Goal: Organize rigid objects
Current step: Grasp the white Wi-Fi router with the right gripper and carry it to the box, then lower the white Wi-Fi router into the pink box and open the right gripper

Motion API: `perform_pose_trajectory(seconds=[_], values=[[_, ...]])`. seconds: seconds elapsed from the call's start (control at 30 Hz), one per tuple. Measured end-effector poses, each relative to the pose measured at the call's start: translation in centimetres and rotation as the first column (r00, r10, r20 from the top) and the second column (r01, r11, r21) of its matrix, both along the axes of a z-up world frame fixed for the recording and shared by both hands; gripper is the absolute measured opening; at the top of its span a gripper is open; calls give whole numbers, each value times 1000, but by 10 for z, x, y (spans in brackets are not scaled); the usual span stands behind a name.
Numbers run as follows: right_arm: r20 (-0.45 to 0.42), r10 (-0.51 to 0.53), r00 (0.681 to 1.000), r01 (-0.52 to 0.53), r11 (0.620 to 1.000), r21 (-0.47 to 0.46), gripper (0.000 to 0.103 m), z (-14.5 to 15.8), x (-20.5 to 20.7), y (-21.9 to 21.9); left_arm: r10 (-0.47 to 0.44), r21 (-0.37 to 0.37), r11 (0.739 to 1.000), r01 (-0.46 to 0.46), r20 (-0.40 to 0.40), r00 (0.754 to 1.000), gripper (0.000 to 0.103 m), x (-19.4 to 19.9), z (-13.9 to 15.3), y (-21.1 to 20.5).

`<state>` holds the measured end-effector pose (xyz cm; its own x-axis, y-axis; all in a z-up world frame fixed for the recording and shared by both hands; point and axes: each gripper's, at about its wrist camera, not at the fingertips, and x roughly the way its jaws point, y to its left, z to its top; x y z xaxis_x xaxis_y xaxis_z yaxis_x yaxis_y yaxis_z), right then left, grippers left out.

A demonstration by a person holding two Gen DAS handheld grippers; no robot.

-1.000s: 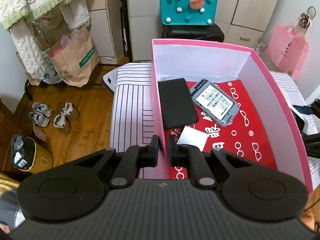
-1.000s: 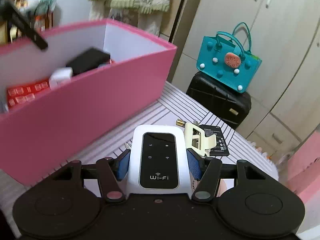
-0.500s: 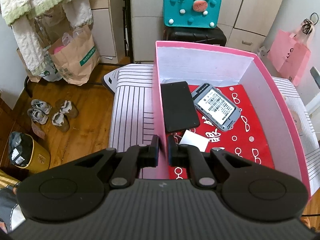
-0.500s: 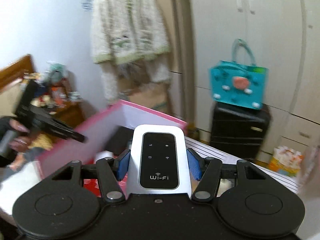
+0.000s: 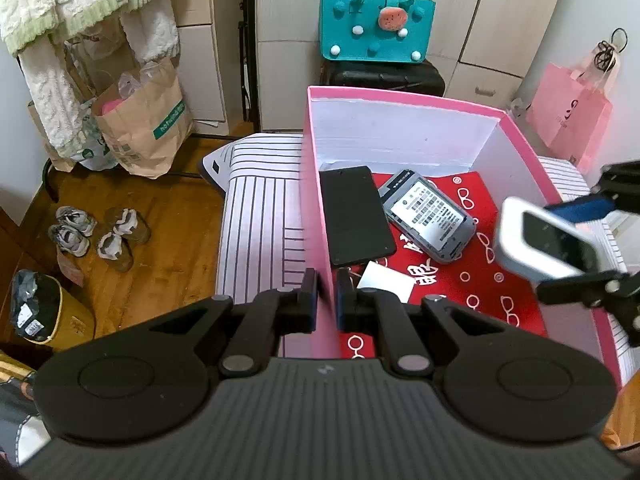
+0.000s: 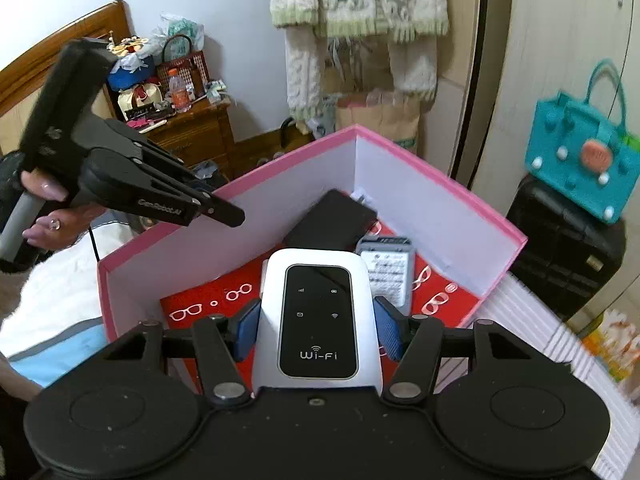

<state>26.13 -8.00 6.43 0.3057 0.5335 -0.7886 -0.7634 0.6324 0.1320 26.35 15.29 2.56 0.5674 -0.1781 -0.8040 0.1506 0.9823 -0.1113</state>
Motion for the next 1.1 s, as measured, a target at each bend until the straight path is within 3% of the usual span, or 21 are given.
perform_pose_trajectory(seconds=[0.17,0.33,0.47,0.6,0.7,0.93,1.1], values=[[16,80,997,-78,992,-99,64,-12,-3,21,-4,-10,1000,4,8,1000,9,-1,0,1],[-31,173,984,-176,964,-201,64,-31,-5,45,-13,-18,1000,13,12,1000,9,-1,-1,2],[-44,207,977,-211,938,-274,64,-48,-2,57,-28,6,1000,28,11,1000,9,-1,0,-1],[-113,208,972,-233,922,-310,64,-60,8,65,-27,-1,1000,27,11,1000,9,0,-1,0],[-149,190,971,-229,918,-324,64,-66,16,67,-28,-3,1000,28,12,1000,9,-1,-1,1],[-111,114,987,-146,923,-356,63,-67,37,63,-24,-10,1000,24,13,1000,10,-1,-1,1],[18,65,998,-54,926,-374,67,-61,39,56,-17,-20,1000,18,16,1000,10,0,-1,1]])
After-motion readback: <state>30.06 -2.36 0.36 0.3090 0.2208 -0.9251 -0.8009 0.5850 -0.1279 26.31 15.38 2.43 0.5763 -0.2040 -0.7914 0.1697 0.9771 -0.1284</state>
